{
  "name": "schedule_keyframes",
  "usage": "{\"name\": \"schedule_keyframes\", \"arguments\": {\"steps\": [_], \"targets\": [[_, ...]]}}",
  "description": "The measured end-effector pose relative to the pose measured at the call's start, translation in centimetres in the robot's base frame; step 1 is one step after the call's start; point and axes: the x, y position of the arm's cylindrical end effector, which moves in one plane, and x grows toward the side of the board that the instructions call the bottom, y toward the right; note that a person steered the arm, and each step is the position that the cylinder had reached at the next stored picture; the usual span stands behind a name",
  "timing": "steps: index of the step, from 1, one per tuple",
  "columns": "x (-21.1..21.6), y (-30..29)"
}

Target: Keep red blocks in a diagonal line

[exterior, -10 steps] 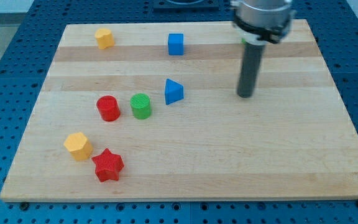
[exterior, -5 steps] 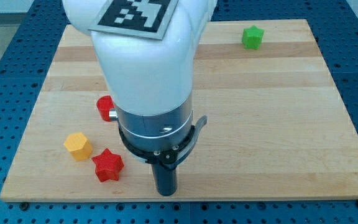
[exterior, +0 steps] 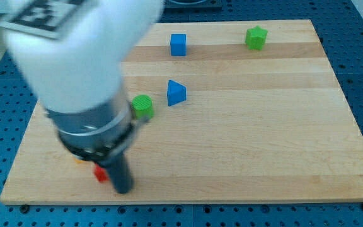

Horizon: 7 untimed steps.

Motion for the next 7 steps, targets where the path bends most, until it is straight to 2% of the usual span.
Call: {"name": "schedule_keyframes", "arguments": {"steps": [2,3,5,6,7], "targets": [[-4.9,-6.7],[-9.2,-6.0],[-14.7,-3.4],[-15.7,-1.5],[-16.5,3.0]]}}
